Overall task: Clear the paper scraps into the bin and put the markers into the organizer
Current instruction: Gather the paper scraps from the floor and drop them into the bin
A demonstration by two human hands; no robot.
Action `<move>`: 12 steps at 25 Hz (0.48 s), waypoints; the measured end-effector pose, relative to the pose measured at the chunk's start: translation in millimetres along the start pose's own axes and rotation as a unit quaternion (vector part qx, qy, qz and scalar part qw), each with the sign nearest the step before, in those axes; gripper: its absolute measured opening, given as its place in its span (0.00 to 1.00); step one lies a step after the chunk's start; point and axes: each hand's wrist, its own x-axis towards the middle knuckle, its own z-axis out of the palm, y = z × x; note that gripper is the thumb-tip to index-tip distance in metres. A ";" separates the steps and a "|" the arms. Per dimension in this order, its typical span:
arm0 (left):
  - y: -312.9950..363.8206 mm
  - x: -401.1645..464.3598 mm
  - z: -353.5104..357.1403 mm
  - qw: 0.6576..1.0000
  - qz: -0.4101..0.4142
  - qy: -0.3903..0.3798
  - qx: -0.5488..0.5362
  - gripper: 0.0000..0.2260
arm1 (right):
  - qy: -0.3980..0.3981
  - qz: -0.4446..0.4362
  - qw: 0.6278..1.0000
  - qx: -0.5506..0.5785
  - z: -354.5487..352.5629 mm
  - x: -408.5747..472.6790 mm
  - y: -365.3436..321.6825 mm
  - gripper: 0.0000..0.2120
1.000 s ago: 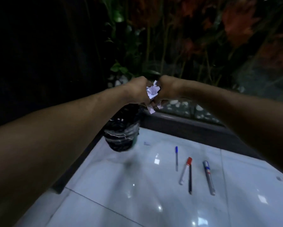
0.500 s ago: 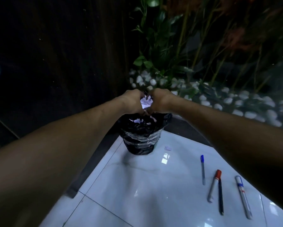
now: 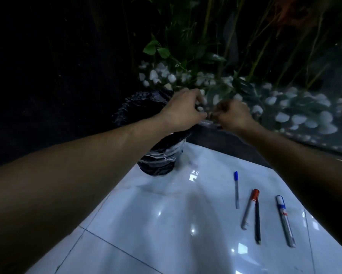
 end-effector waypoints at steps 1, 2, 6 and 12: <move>8.3 -4.8 13.5 1.000 0.011 0.005 -0.014 0.15 | -0.026 0.014 1.000 -0.005 3.0 -2.7 18.8 0.04; 14.8 -11.7 29.5 0.999 0.021 0.009 -0.027 0.14 | -0.053 0.014 0.998 -0.036 4.9 -8.2 34.9 0.05; 3.2 -61.2 98.4 0.995 0.045 -0.083 -0.018 0.16 | -0.119 0.011 0.990 -0.081 28.1 -24.9 82.8 0.02; -71.3 -110.0 146.2 0.954 -0.069 -0.250 0.148 0.31 | -0.179 0.007 0.980 -0.087 89.0 -31.9 101.5 0.17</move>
